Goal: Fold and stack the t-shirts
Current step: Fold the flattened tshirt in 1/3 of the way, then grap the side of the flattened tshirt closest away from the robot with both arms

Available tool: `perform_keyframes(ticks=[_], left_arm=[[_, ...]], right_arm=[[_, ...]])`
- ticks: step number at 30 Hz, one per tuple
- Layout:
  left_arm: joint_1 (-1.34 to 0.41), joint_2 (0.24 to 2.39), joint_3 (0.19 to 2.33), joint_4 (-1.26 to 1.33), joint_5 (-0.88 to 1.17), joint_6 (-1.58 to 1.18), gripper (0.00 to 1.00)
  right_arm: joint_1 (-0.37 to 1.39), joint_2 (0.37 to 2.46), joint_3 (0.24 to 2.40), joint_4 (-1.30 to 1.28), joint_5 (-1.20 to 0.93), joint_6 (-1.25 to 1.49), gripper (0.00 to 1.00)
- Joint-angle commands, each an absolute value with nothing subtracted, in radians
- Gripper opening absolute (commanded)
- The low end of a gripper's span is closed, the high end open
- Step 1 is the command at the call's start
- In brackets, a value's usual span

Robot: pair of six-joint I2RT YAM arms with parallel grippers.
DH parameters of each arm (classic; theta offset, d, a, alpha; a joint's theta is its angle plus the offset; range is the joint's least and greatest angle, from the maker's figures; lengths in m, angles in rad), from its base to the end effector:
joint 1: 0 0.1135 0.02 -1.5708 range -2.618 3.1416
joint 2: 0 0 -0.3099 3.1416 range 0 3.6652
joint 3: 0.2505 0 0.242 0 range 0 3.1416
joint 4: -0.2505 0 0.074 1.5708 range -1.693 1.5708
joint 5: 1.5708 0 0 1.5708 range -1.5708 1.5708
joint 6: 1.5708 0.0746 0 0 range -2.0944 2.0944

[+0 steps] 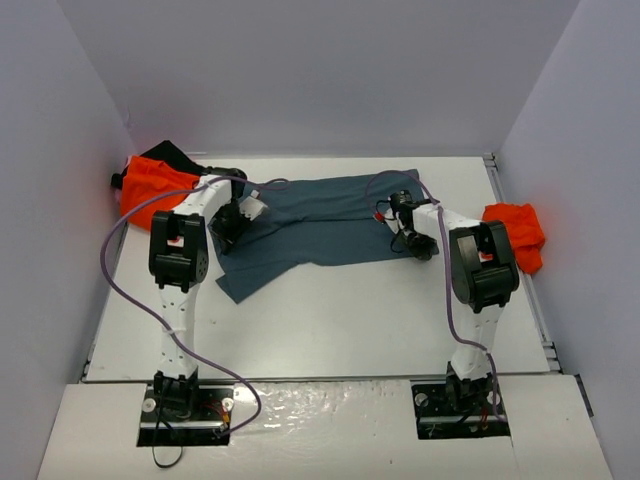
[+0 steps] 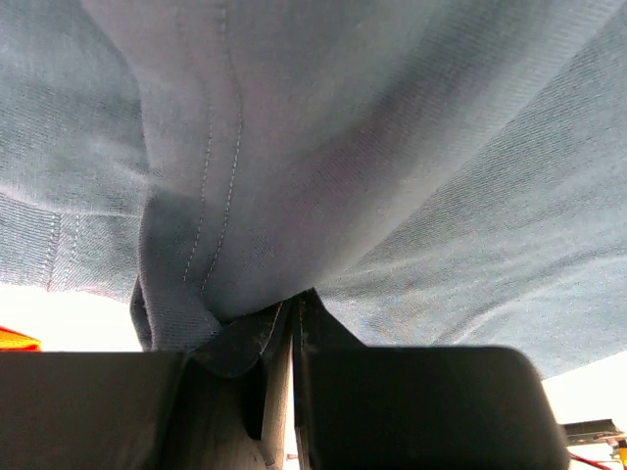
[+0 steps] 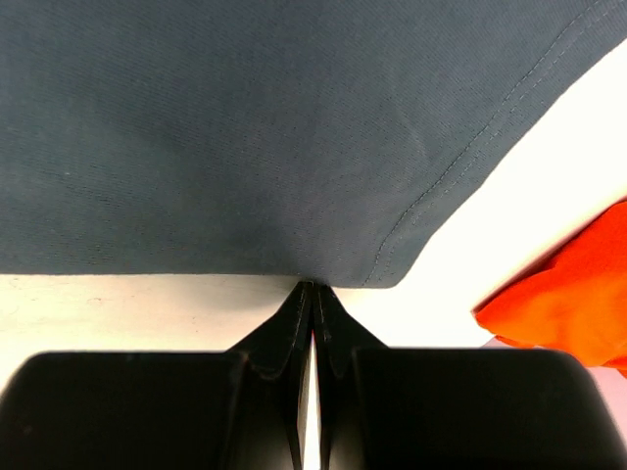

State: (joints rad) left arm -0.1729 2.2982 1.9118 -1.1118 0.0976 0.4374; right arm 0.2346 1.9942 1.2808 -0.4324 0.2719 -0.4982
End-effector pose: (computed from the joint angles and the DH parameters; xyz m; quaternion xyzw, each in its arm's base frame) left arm 0.4682 -0.0892 0.1643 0.3016 0.9515 -0.0435 0.0424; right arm 0.4170 0.0791 0.1551 -0.3203 0.9144 -0.1588 0.1897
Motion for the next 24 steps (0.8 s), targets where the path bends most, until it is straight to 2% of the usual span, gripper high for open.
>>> perform_keyframes(ticks=[1, 5, 7, 10, 12, 14, 16, 18, 24], left_arm=[[-0.197, 2.218, 1.931, -1.078, 0.11, 0.442, 0.0], [-0.244, 2.076, 1.878, -1.034, 0.123, 0.443, 0.0], [-0.267, 2.001, 1.847, -1.014, 0.112, 0.445, 0.03], [-0.308, 1.879, 1.84, -1.014, 0.117, 0.449, 0.16], [-0.313, 1.821, 1.837, -1.032, 0.11, 0.453, 0.24], [-0.313, 1.765, 1.808, -1.076, 0.102, 0.493, 0.25], [-0.313, 1.705, 1.733, -1.085, 0.076, 0.543, 0.25], [-0.317, 1.601, 1.601, -1.083, 0.019, 0.636, 0.25], [-0.318, 1.411, 1.225, -1.036, -0.073, 0.723, 0.25]], right_arm=[[0.242, 2.033, 1.254, -0.482, 0.103, -0.433, 0.0], [0.241, 2.021, 1.285, -0.464, 0.143, -0.421, 0.0], [0.239, 2.019, 1.305, -0.455, 0.16, -0.416, 0.0], [0.229, 2.002, 1.342, -0.42, 0.206, -0.403, 0.14], [0.216, 1.985, 1.363, -0.403, 0.222, -0.396, 0.17], [0.205, 1.958, 1.375, -0.385, 0.239, -0.394, 0.17], [0.196, 1.926, 1.379, -0.359, 0.258, -0.394, 0.18], [0.187, 1.867, 1.381, -0.34, 0.262, -0.393, 0.29], [0.183, 1.763, 1.397, -0.322, 0.265, -0.368, 0.3]])
